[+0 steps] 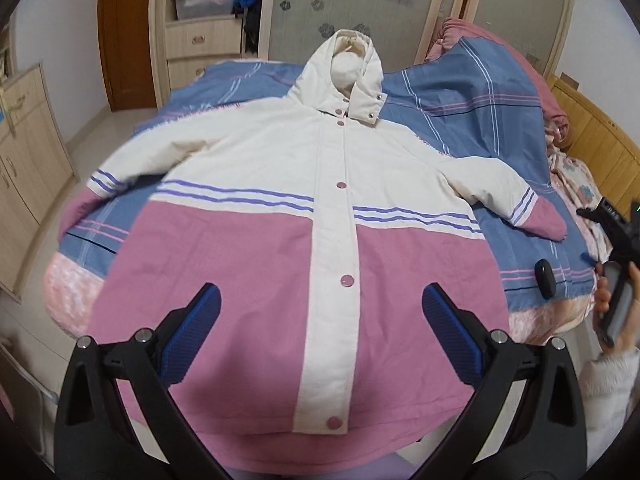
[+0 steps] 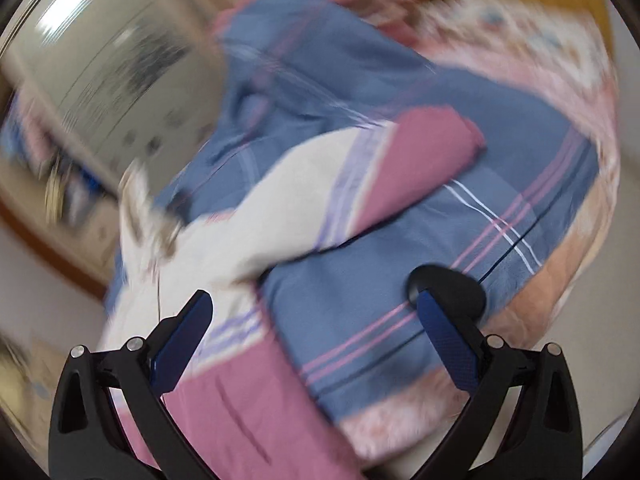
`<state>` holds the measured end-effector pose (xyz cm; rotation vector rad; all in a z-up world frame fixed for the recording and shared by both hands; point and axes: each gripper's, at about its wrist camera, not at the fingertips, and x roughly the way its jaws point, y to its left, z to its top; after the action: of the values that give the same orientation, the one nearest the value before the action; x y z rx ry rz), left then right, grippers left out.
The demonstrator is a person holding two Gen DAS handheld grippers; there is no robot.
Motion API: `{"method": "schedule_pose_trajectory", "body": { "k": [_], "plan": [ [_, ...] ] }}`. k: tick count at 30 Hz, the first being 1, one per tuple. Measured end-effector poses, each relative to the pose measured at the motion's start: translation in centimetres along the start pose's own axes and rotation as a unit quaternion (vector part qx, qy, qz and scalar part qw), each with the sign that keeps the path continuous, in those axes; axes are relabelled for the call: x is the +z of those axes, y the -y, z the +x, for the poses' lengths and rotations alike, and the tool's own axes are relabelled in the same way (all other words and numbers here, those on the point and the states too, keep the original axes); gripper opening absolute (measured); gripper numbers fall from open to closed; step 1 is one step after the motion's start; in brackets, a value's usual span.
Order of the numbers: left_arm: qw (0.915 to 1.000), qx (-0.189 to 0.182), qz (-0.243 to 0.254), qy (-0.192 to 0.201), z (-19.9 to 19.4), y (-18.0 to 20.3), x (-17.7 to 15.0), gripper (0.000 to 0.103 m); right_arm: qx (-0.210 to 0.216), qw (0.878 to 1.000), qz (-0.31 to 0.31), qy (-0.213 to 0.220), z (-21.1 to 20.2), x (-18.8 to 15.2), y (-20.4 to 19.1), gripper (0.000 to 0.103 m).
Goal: Fold large clothes
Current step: 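Grasp the pink sleeve cuff with the right tool and fold it across the jacket front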
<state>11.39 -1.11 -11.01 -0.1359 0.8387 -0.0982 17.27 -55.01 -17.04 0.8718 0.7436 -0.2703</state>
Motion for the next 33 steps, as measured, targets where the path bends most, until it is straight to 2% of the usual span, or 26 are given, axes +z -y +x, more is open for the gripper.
{"method": "schedule_pose_trajectory", "body": {
  "k": [3, 4, 5, 8, 10, 12, 13, 14, 15, 17, 18, 21, 23, 24, 25, 26, 27, 28, 29, 30, 33],
  "plan": [
    [0.9998, 0.007, -0.012, -0.013, 2.1, 0.1, 0.4, 0.101, 0.087, 0.989, 0.114, -0.023, 5.0, 4.9, 6.5, 0.102],
    [0.9997, 0.011, -0.011, -0.018, 2.8, 0.1, 0.6, 0.101, 0.122, 0.980, 0.154, -0.021, 6.4, 6.0, 8.3, 0.102],
    [0.9995, 0.016, -0.010, -0.024, 3.3, 0.2, 0.7, 0.101, 0.138, 0.972, 0.188, -0.023, 7.7, 6.8, 9.8, 0.102],
    [0.9986, 0.030, -0.004, -0.043, 4.9, 0.2, 0.9, 0.101, 0.171, 0.960, 0.218, -0.038, 11.1, 8.5, 11.2, 0.102],
    [0.9980, 0.035, -0.005, -0.051, 5.8, 0.0, 1.1, 0.101, 0.146, 0.964, 0.215, -0.051, 12.8, 9.4, 10.9, 0.101],
    [0.9974, 0.041, -0.009, -0.058, 6.6, -0.3, 1.2, 0.101, 0.106, 0.969, 0.218, -0.042, 13.2, 9.6, 10.6, 0.075],
    [0.9972, 0.043, -0.012, -0.061, 6.8, -0.6, 1.3, 0.101, 0.091, 0.969, 0.225, -0.040, 12.9, 9.6, 10.0, 0.038],
    [0.9969, 0.045, -0.015, -0.063, 7.0, -1.0, 1.3, 0.101, 0.096, 0.969, 0.225, -0.034, 12.7, 9.9, 9.7, 0.006],
    [0.9967, 0.047, -0.017, -0.064, 7.1, -1.2, 1.3, 0.101, 0.120, 0.973, 0.199, -0.001, 11.1, 9.9, 7.7, 0.006],
    [0.9962, 0.056, -0.021, -0.062, 7.2, -1.8, 1.4, 0.101, 0.124, 0.983, 0.129, 0.048, 8.3, 9.7, 3.9, 0.005],
    [0.9959, 0.061, -0.025, -0.062, 7.2, -2.1, 1.5, 0.101, 0.138, 0.985, 0.069, 0.072, 6.3, 9.1, 0.3, 0.005],
    [0.9951, 0.070, -0.037, -0.059, 7.2, -3.1, 1.9, 0.101, 0.218, 0.971, -0.064, 0.077, 2.2, 6.6, -9.5, 0.005],
    [0.9946, 0.075, -0.045, -0.055, 6.9, -3.7, 2.2, 0.101, 0.278, 0.945, -0.169, 0.040, 0.4, 3.0, -17.2, 0.005],
    [0.9945, 0.078, -0.048, -0.051, 6.7, -3.9, 2.3, 0.101, 0.289, 0.935, -0.205, 0.024, 0.2, 1.6, -19.6, 0.005],
    [0.9942, 0.082, -0.051, -0.048, 6.5, -4.1, 2.5, 0.101, 0.297, 0.919, -0.260, -0.002, 0.2, -1.1, -23.0, 0.007],
    [0.9940, 0.085, -0.053, -0.044, 6.2, -4.3, 2.7, 0.101, 0.299, 0.902, -0.310, -0.032, 0.5, -3.8, -25.9, 0.014],
    [0.9939, 0.086, -0.055, -0.041, 6.0, -4.4, 2.8, 0.101, 0.303, 0.889, -0.338, -0.053, 0.9, -5.5, -27.4, 0.033],
    [0.9937, 0.089, -0.057, -0.038, 5.7, -4.6, 3.0, 0.101, 0.308, 0.872, -0.372, -0.081, 1.2, -8.0, -28.9, 0.047],
    [0.9935, 0.091, -0.058, -0.036, 5.5, -4.8, 3.0, 0.101, 0.308, 0.866, -0.383, -0.087, 1.1, -9.2, -29.4, 0.074],
    [0.9932, 0.095, -0.059, -0.033, 5.3, -5.1, 3.2, 0.101, 0.309, 0.864, -0.391, -0.075, 0.8, -10.2, -29.6, 0.087],
    [0.9922, 0.103, -0.064, -0.030, 5.3, -6.0, 3.5, 0.101, 0.297, 0.866, -0.403, -0.015, -0.9, -10.7, -28.0, 0.100]
  ]
}}
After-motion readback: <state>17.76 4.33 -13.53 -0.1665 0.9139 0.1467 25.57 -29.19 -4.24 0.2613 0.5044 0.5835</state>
